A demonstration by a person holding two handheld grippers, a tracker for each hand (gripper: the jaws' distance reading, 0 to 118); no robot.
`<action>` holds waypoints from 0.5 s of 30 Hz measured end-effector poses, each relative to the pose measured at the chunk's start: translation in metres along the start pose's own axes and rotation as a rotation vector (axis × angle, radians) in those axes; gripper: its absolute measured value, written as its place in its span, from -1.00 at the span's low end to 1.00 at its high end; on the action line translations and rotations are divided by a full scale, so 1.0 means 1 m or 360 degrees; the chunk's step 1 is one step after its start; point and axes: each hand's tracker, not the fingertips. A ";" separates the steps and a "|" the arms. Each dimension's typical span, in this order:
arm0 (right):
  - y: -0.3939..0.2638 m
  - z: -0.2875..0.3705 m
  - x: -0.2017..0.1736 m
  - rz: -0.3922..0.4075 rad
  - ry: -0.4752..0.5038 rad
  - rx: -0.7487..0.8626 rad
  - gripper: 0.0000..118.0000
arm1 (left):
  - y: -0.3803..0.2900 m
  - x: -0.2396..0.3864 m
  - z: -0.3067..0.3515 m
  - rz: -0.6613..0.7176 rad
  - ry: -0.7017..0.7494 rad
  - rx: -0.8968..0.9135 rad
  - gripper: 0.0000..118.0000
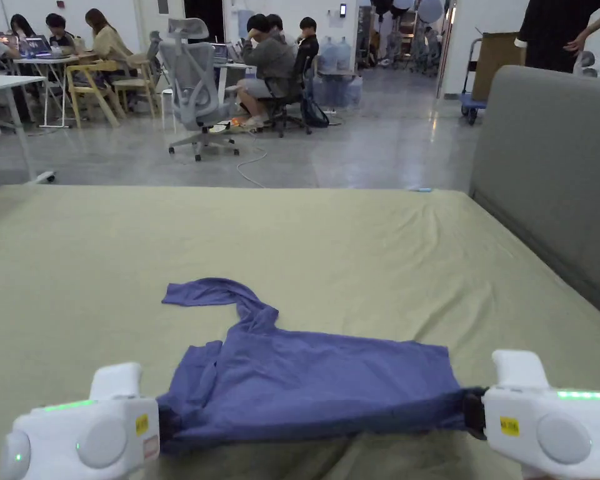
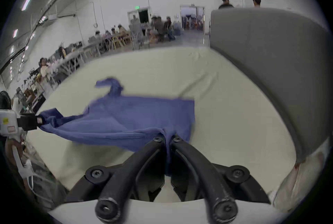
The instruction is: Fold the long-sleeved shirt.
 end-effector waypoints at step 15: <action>-0.059 -0.002 0.003 0.0057 -0.0120 -0.0231 0.91 | -0.045 -0.025 -0.015 -0.0036 0.0047 -0.0027 0.98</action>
